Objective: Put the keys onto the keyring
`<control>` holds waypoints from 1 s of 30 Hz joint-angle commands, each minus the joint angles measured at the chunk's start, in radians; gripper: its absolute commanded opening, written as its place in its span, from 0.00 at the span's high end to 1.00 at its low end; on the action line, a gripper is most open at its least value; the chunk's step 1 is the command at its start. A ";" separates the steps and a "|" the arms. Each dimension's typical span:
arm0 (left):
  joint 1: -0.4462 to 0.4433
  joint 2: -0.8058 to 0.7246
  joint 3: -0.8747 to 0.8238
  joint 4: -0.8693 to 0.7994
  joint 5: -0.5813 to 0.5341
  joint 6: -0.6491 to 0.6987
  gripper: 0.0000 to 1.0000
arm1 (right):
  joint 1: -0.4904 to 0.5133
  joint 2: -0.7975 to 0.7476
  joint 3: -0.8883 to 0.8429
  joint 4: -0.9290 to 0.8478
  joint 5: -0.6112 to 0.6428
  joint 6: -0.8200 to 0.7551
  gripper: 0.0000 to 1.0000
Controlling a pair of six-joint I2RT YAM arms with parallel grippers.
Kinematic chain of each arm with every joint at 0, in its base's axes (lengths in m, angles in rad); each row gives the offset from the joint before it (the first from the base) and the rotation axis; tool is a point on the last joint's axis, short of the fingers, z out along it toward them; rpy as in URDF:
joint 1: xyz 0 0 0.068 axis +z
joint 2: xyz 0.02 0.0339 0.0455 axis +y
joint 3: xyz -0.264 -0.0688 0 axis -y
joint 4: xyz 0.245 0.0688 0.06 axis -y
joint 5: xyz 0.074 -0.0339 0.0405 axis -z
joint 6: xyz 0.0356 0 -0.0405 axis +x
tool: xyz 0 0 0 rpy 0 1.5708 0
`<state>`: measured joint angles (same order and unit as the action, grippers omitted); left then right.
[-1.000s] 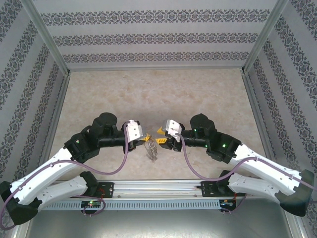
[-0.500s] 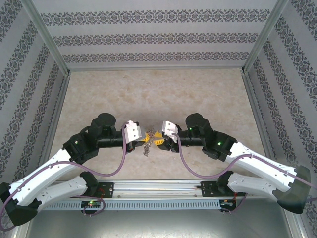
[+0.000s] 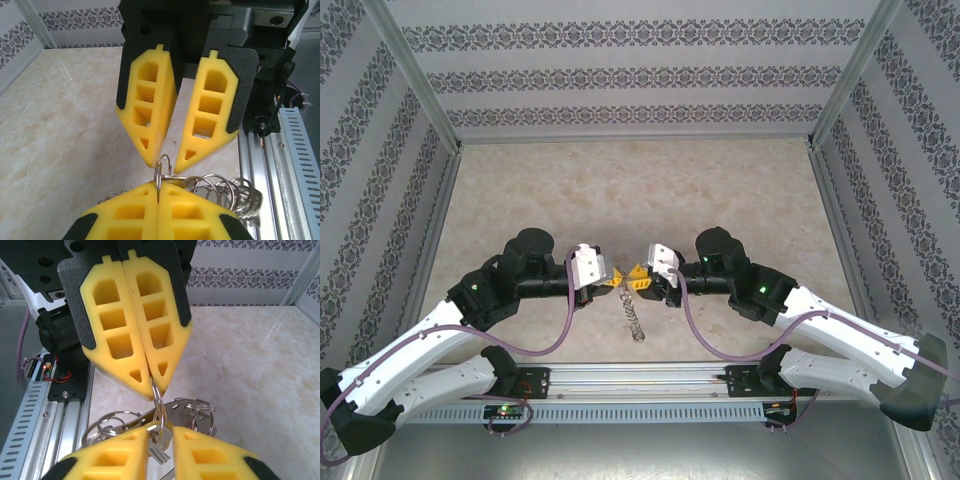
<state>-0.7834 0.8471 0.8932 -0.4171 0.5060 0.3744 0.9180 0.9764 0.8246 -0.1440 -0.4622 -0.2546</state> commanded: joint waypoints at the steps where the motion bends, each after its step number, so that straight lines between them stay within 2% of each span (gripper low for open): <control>1: 0.006 -0.003 0.002 0.057 0.030 0.015 1.00 | -0.004 0.001 0.035 0.026 -0.026 -0.003 0.87; 5: 0.006 -0.009 0.001 0.060 0.031 0.015 1.00 | -0.005 0.015 0.042 0.018 -0.024 -0.007 1.00; 30: 0.006 -0.015 0.001 0.126 0.077 0.006 1.00 | -0.018 0.127 0.103 -0.034 -0.064 0.007 1.00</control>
<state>-0.7830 0.8425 0.8871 -0.4099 0.5163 0.3782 0.9051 1.0889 0.8955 -0.1951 -0.5056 -0.2600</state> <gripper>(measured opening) 0.048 0.041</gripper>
